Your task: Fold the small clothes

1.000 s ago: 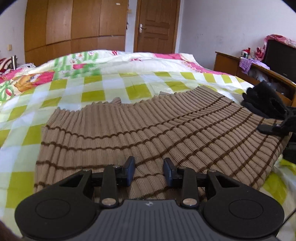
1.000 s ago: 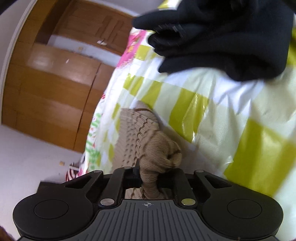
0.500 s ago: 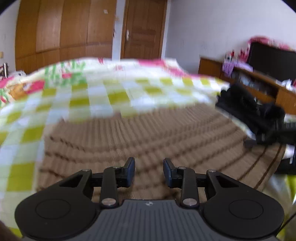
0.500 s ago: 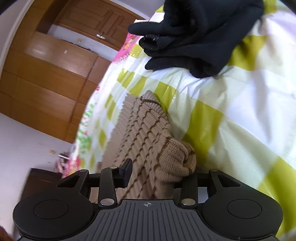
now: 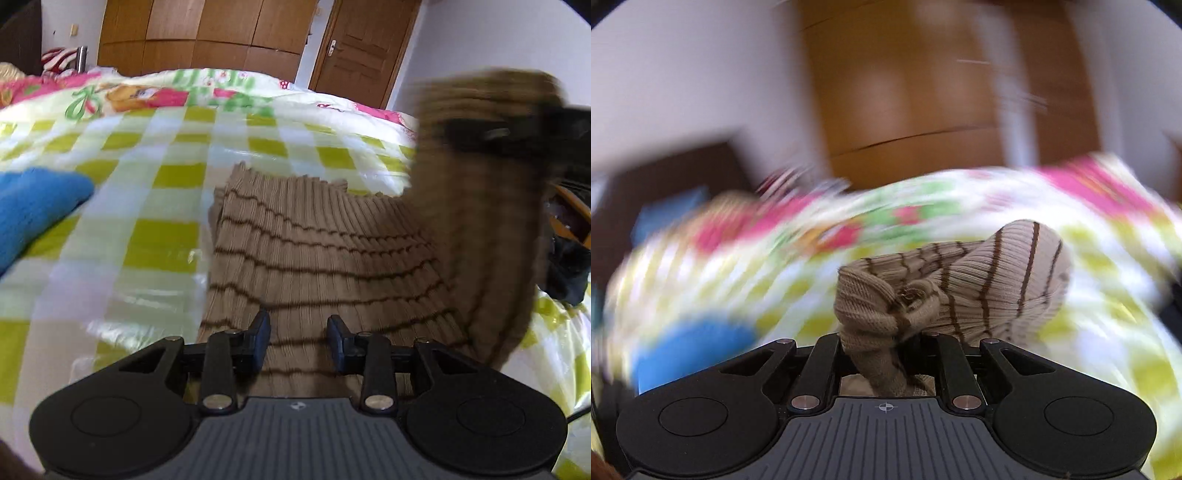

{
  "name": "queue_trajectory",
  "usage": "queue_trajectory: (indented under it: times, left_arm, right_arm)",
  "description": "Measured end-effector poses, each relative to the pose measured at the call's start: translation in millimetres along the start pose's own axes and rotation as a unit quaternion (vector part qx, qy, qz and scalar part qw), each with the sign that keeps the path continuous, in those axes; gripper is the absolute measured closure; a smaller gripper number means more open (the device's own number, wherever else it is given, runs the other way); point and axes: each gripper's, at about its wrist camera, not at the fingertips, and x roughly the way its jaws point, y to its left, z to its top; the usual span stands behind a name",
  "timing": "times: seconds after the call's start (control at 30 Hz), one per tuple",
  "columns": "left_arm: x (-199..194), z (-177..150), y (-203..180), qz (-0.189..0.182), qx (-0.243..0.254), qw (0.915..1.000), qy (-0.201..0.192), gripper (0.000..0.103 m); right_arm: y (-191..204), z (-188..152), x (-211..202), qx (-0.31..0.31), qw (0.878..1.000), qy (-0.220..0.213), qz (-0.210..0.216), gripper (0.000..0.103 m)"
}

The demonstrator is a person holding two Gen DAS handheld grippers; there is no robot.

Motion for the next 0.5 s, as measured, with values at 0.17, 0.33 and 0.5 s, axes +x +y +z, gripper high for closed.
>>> queue_trajectory:
  times: [0.17,0.33,0.5]
  left_arm:
    - [-6.7,-3.1,10.6,-0.017,-0.016,0.9997,0.003,0.055]
    - [-21.7,-2.6,17.7,-0.029,-0.031,0.9991,-0.009,0.055]
    - [-12.3,-9.1,24.9,-0.015,-0.027,0.9994,0.016,0.055]
  right_arm:
    - [32.8,-19.7,41.2,-0.052,0.994,0.087,0.036,0.091]
    - [35.9,-17.6,39.9,-0.039,0.995,0.09,0.026,0.091]
    - [45.4,-6.9,42.6,-0.059,0.995,0.082,0.018,0.09]
